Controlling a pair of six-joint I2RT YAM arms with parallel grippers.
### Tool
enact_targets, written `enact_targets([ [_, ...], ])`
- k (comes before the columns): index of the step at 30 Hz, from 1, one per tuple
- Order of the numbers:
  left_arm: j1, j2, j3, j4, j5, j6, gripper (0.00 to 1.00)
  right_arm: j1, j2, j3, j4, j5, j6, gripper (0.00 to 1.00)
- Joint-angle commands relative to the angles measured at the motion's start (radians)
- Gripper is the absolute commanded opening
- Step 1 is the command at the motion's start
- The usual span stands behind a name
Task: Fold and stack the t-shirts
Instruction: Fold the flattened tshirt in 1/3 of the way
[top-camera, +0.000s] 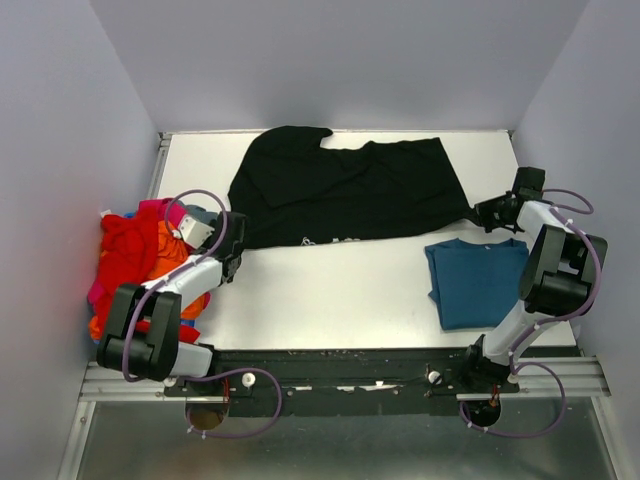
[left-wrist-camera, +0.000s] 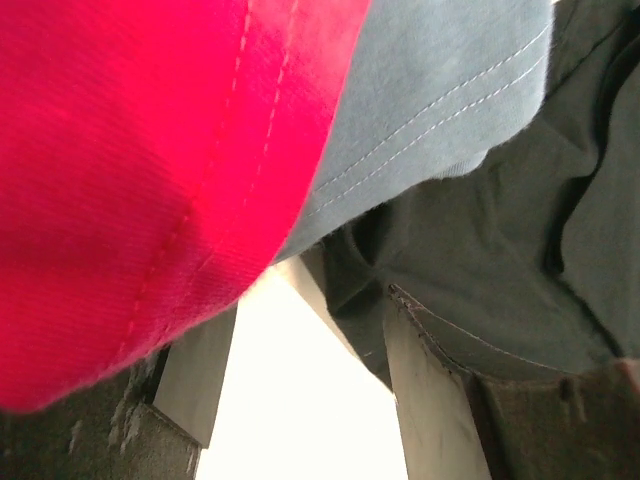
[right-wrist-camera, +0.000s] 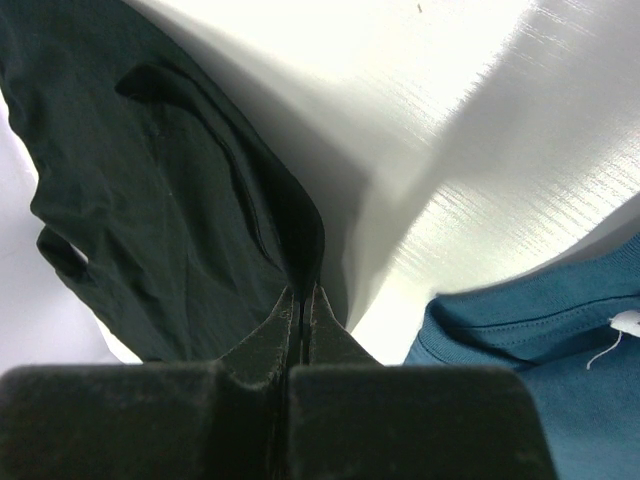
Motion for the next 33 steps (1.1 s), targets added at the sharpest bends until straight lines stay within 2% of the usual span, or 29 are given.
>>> enact_targets([
  [1, 0.004, 0.022, -0.018, 0.052, 0.048, 0.018, 0.7, -0.008, 0.006, -0.01, -0.016, -0.012, 0.005, 0.01],
  [5, 0.004, 0.059, 0.0, 0.052, 0.033, 0.0, 0.7, -0.008, 0.009, -0.01, -0.01, -0.012, 0.007, 0.01],
  [9, 0.007, 0.11, 0.017, 0.109, -0.005, 0.005, 0.64, -0.008, 0.016, -0.004, -0.007, -0.017, 0.005, 0.01],
  [11, 0.018, 0.14, 0.034, 0.11, -0.007, -0.008, 0.54, -0.01, 0.015, -0.006, -0.009, -0.017, 0.007, 0.01],
  [13, 0.03, 0.157, 0.036, 0.109, -0.002, -0.02, 0.3, -0.008, 0.018, -0.006, -0.007, -0.018, 0.004, 0.01],
  [15, 0.044, 0.153, 0.01, 0.191, 0.034, -0.011, 0.08, -0.008, 0.018, -0.003, -0.005, -0.02, 0.004, 0.01],
  [17, 0.05, 0.125, -0.016, 0.242, 0.067, 0.005, 0.01, -0.008, 0.018, -0.001, -0.007, -0.021, 0.002, 0.01],
  [21, 0.05, 0.065, -0.001, 0.151, 0.055, -0.021, 0.03, -0.01, 0.007, 0.006, -0.015, -0.024, 0.002, 0.01],
  [23, 0.05, 0.047, 0.025, 0.051, 0.044, -0.031, 0.14, -0.01, -0.002, 0.008, -0.015, -0.024, 0.001, 0.01],
  [25, 0.05, 0.035, 0.036, 0.006, 0.045, -0.038, 0.3, -0.01, -0.001, 0.006, -0.015, -0.027, 0.001, 0.01],
  [30, 0.05, 0.029, 0.011, 0.058, 0.088, -0.043, 0.31, -0.01, 0.016, 0.002, -0.012, -0.04, 0.002, 0.01],
  [33, 0.05, 0.048, 0.0, 0.104, 0.105, -0.035, 0.22, -0.01, 0.019, 0.0, -0.009, -0.044, -0.001, 0.01],
])
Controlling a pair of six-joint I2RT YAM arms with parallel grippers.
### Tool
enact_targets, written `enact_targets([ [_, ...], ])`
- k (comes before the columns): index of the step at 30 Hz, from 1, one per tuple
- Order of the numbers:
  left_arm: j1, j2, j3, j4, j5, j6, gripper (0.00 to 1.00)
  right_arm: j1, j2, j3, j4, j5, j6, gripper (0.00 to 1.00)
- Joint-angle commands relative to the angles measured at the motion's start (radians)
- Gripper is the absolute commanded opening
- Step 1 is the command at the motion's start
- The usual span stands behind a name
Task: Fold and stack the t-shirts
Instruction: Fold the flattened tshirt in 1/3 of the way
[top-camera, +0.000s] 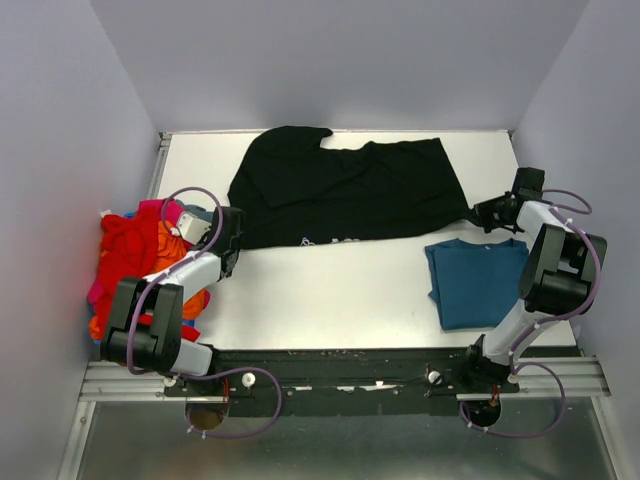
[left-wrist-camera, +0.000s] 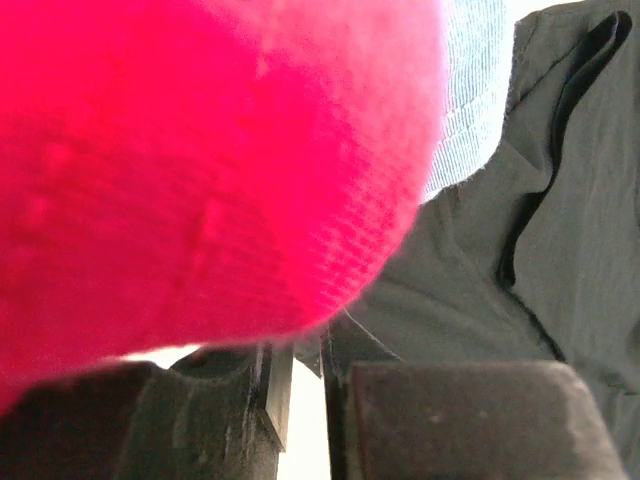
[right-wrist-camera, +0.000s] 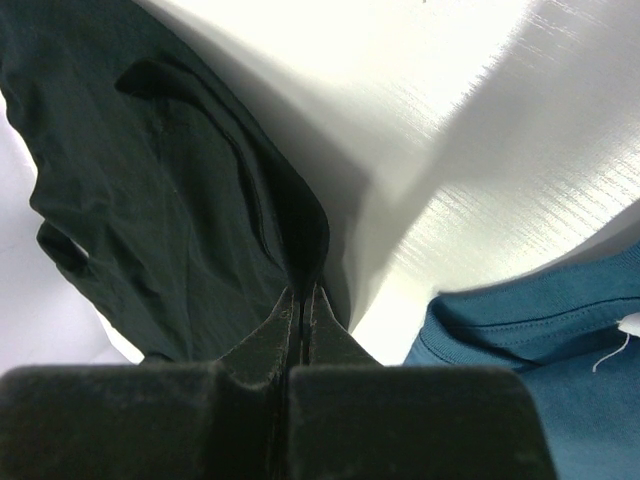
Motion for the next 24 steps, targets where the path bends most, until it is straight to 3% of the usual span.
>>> enact_targets([
  [1, 0.009, 0.01, -0.018, 0.071, 0.04, 0.006, 0.12, -0.01, 0.011, 0.0, -0.009, -0.027, 0.001, 0.01],
  [3, 0.01, 0.013, -0.02, 0.085, 0.037, 0.009, 0.02, -0.01, 0.006, 0.002, -0.007, -0.025, -0.002, 0.01],
  [7, 0.01, 0.01, -0.011, 0.066, 0.027, 0.02, 0.0, -0.011, 0.006, 0.006, -0.01, -0.028, -0.002, 0.01],
  [8, 0.01, 0.009, -0.003, 0.048, 0.016, 0.016, 0.05, -0.011, 0.006, 0.005, -0.009, -0.03, -0.002, 0.01],
  [10, 0.011, 0.009, 0.012, -0.006, 0.005, 0.014, 0.41, -0.013, 0.006, 0.005, -0.009, -0.03, -0.002, 0.01],
  [11, 0.011, 0.01, 0.014, -0.007, 0.003, 0.019, 0.49, -0.013, 0.006, 0.005, -0.007, -0.03, -0.002, 0.01],
  [14, 0.011, 0.026, 0.008, 0.019, 0.002, 0.016, 0.54, -0.013, 0.009, 0.003, -0.006, -0.033, -0.002, 0.01],
  [17, 0.011, 0.058, 0.029, 0.022, 0.0, 0.014, 0.46, -0.013, 0.011, -0.001, -0.001, -0.036, -0.002, 0.01],
  [20, 0.013, 0.089, 0.051, 0.016, -0.027, 0.008, 0.26, -0.013, 0.006, 0.0, 0.0, -0.036, -0.002, 0.01],
  [23, 0.019, 0.098, 0.072, -0.016, -0.03, 0.003, 0.0, -0.013, 0.005, -0.003, 0.002, -0.036, -0.002, 0.01],
  [24, 0.02, 0.087, 0.081, -0.036, -0.042, 0.006, 0.0, -0.013, 0.005, -0.001, 0.002, -0.034, -0.002, 0.01],
])
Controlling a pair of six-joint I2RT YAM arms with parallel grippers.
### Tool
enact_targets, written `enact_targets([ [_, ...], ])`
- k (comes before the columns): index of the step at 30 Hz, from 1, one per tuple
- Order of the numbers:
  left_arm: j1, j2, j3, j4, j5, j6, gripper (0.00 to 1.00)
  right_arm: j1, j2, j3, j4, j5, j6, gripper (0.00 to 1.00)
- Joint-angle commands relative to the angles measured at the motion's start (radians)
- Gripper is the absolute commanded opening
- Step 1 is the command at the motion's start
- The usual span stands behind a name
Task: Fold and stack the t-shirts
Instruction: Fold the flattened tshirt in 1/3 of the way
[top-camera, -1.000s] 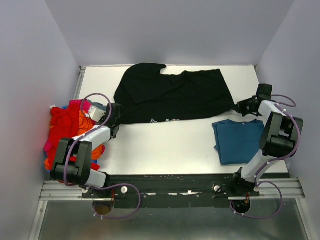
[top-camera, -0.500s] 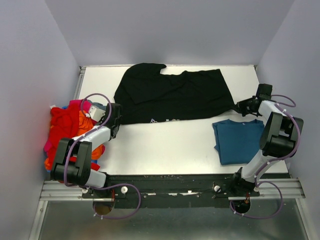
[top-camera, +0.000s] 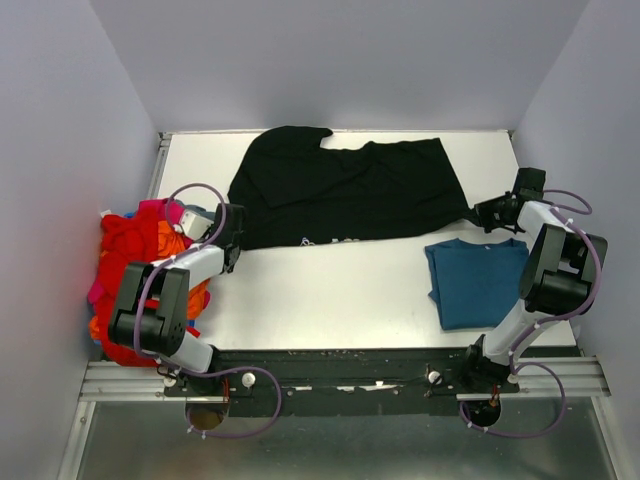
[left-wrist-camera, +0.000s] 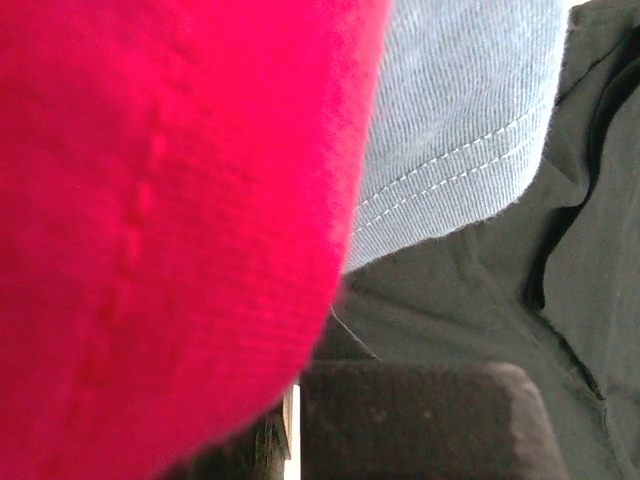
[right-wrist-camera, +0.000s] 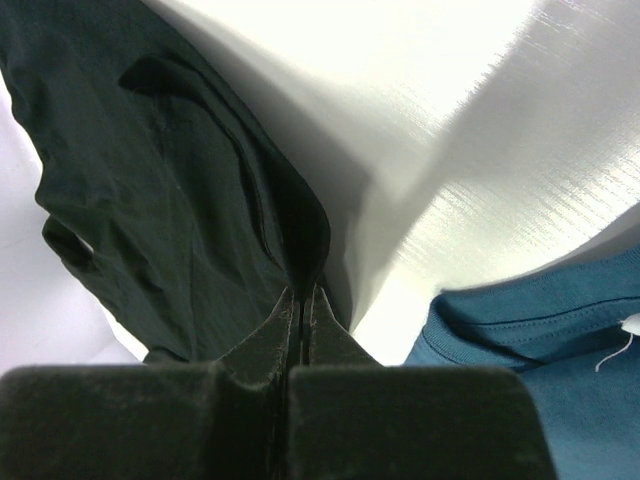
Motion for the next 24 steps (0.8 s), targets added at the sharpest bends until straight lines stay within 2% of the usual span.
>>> enact_targets([
  [1, 0.011, -0.019, 0.051, -0.063, -0.06, 0.013, 0.0, -0.007, 0.003, 0.002, 0.0, -0.016, -0.001, 0.01],
  [8, 0.013, -0.141, 0.102, -0.086, -0.111, 0.073, 0.0, -0.008, -0.01, 0.057, -0.022, -0.054, 0.02, 0.01],
  [17, 0.101, -0.087, 0.614, -0.307, -0.028, 0.194, 0.0, -0.028, -0.066, 0.357, -0.157, -0.124, 0.048, 0.01],
  [21, 0.109, -0.127, 0.803, -0.361, -0.008, 0.284, 0.0, -0.045, -0.173, 0.431, -0.158, -0.169, 0.031, 0.01],
  [24, 0.109, -0.194, 0.873, -0.37, -0.006, 0.329, 0.0, -0.047, -0.303, 0.405, -0.058, -0.157, 0.008, 0.01],
])
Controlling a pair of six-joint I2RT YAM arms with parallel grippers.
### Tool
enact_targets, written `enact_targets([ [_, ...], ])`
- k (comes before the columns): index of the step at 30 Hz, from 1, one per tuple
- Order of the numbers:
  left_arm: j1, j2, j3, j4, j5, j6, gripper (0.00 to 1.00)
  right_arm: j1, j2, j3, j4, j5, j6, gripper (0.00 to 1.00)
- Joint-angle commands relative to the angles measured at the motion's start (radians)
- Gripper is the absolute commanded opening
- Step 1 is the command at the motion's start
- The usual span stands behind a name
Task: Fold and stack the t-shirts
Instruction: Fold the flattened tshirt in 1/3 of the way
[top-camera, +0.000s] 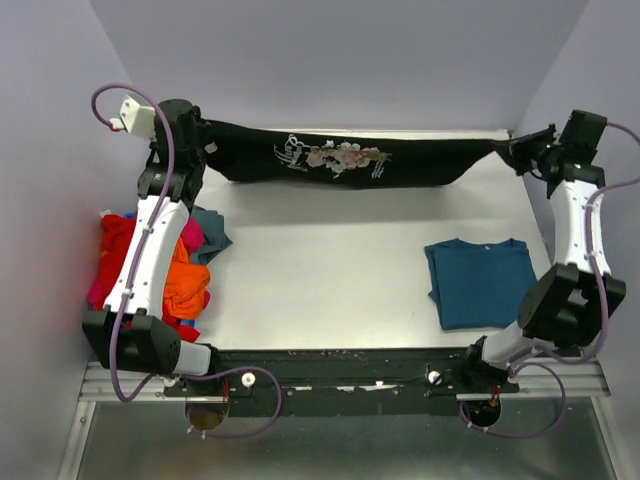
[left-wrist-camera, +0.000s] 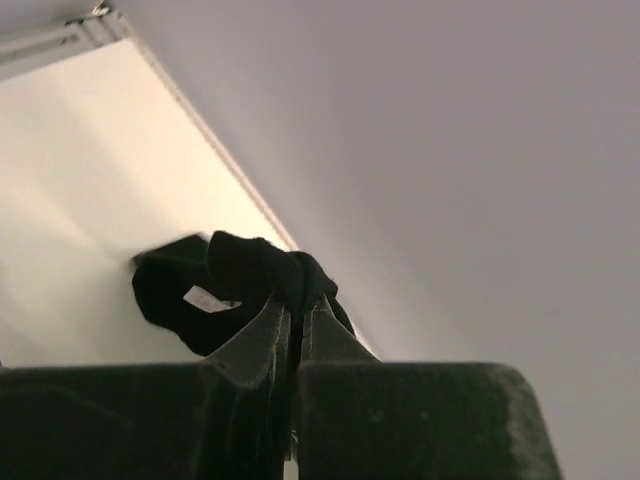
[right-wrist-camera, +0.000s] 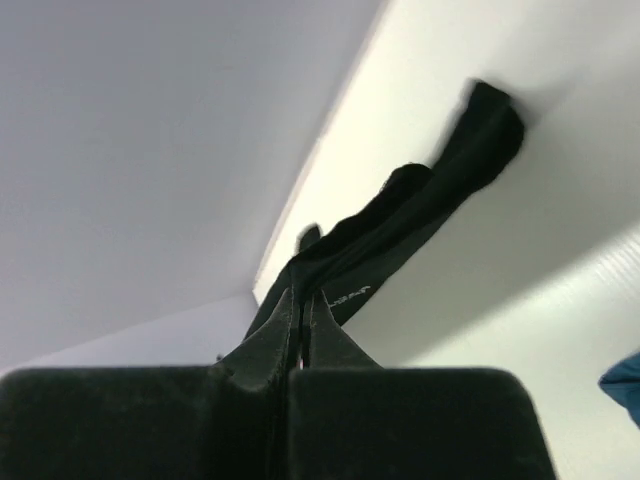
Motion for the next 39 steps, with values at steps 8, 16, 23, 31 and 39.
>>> enact_targets([
  [8, 0.014, -0.199, 0.192, -0.075, -0.043, 0.156, 0.0, -0.039, -0.394, 0.036, 0.182, 0.006, -0.04, 0.01],
  [16, 0.041, 0.049, 0.361, -0.086, -0.031, 0.144, 0.0, -0.041, -0.232, 0.159, 0.14, -0.001, 0.022, 0.01],
  [23, 0.073, 0.373, 0.651, -0.123, 0.092, 0.112, 0.0, -0.033, 0.083, 0.321, 0.225, -0.175, 0.111, 0.01],
  [31, 0.075, 0.549, 0.895, 0.047, 0.164, 0.061, 0.0, -0.033, 0.394, 0.836, 0.214, -0.202, 0.167, 0.01],
  [39, 0.083, 0.564, 0.738, 0.218, 0.216, 0.031, 0.0, -0.041, 0.493, 0.811, 0.278, -0.248, 0.228, 0.01],
])
